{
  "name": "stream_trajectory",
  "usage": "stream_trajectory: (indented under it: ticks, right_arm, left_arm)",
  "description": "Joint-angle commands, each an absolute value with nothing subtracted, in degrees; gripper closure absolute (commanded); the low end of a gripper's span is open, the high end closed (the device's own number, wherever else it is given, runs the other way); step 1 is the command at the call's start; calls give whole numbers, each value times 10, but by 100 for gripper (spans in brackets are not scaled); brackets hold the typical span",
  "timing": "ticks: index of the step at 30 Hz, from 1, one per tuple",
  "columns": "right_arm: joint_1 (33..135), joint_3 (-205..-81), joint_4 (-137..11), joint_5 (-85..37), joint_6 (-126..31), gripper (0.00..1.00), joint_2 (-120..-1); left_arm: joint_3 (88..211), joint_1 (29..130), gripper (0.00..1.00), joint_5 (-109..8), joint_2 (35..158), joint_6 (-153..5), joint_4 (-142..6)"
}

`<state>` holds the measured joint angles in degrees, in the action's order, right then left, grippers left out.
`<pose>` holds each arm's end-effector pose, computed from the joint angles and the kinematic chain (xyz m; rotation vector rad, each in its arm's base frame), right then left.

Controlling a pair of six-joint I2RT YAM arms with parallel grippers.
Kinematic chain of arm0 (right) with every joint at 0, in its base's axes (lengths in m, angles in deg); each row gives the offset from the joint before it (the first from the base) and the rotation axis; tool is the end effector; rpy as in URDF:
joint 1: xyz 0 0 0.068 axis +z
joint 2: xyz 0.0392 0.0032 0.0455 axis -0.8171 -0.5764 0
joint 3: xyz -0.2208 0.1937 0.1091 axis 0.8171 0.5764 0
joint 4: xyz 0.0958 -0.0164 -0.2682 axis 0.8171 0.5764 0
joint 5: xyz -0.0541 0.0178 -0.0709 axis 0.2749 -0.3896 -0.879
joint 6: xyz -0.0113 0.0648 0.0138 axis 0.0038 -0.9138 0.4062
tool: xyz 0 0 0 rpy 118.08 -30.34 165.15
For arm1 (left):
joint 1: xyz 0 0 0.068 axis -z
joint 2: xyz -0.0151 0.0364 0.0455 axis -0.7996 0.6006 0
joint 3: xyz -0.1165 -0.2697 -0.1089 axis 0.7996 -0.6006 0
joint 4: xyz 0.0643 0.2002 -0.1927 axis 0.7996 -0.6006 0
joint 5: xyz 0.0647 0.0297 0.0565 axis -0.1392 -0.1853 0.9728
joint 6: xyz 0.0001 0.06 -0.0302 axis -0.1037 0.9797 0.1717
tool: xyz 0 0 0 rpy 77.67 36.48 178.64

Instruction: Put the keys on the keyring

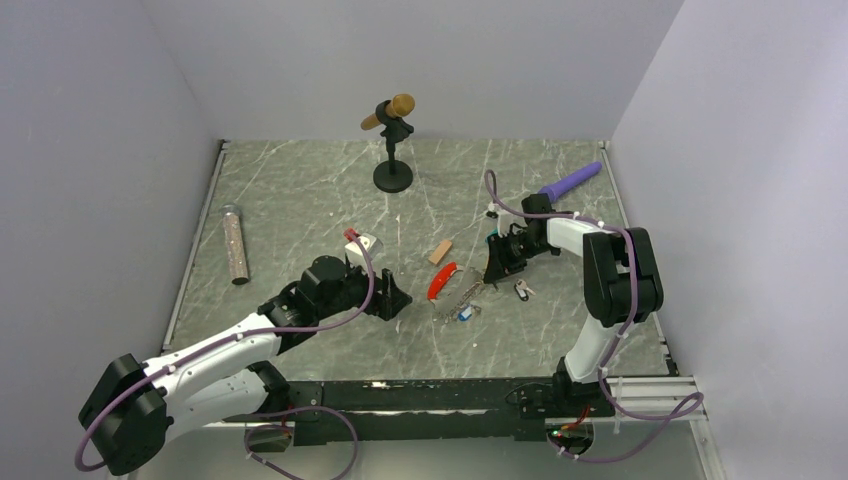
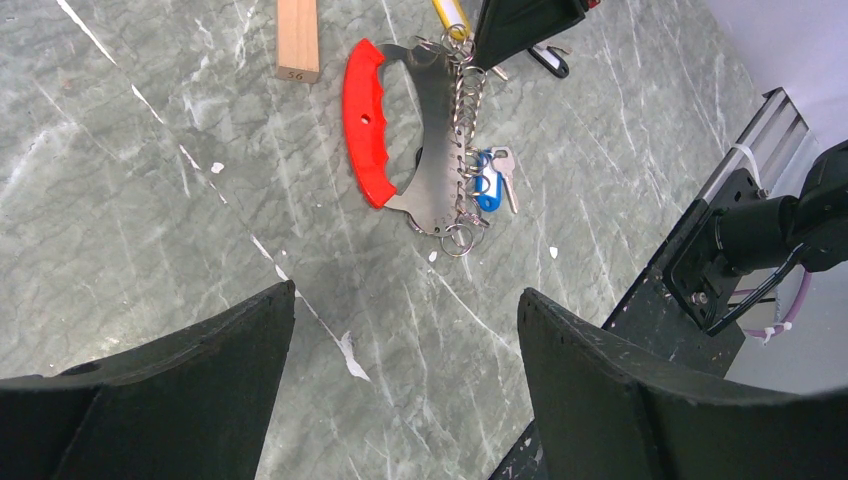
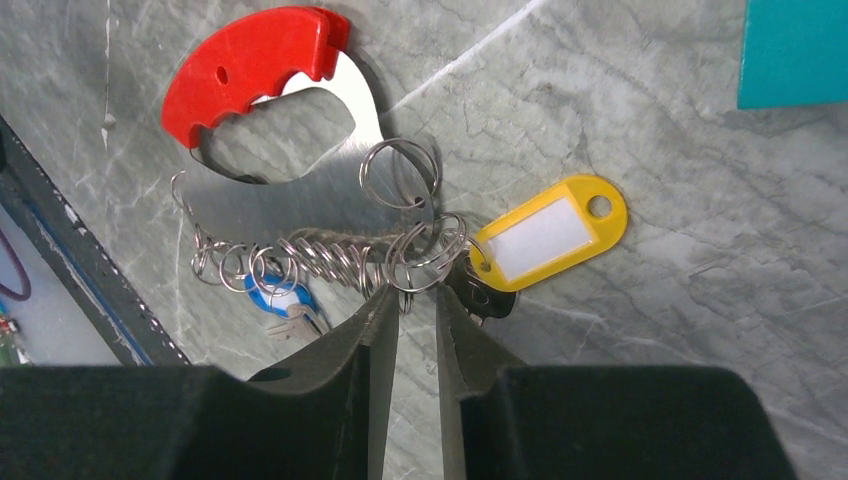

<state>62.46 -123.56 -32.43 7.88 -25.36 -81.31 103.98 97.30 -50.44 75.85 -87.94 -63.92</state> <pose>0.3345 0.0794 0.1475 -0.6491 2.6410 0.9517 0.1581 -0.1646 0.2391 0.4286 2.0356 -0.9227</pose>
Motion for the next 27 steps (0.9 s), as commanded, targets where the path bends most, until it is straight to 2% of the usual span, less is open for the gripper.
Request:
stream_trajectory:
  ticks: [1,15,17,23,27]
  right_arm:
    - [629,-1243,-357,94,-271,76,-807]
    - [638,-1250,-344,103,-264,77,-823]
    - [637,-1251,-341,98,-263,81,-823]
    - [638,-1256,-334,92,-256,100,-817]
    - [638,-1271,-310,103,-221,100,-780]
  left_arm:
    - [1055,970,15,-508,758,-879,-626]
    - [1048,970,14,-497,736,-879,-637]
    - [1048,970,14,-496,733,-878,-640]
    - [1046,971,14,-492,726,-876,-645]
    - [1049,970,14,-490,718,-872,-652]
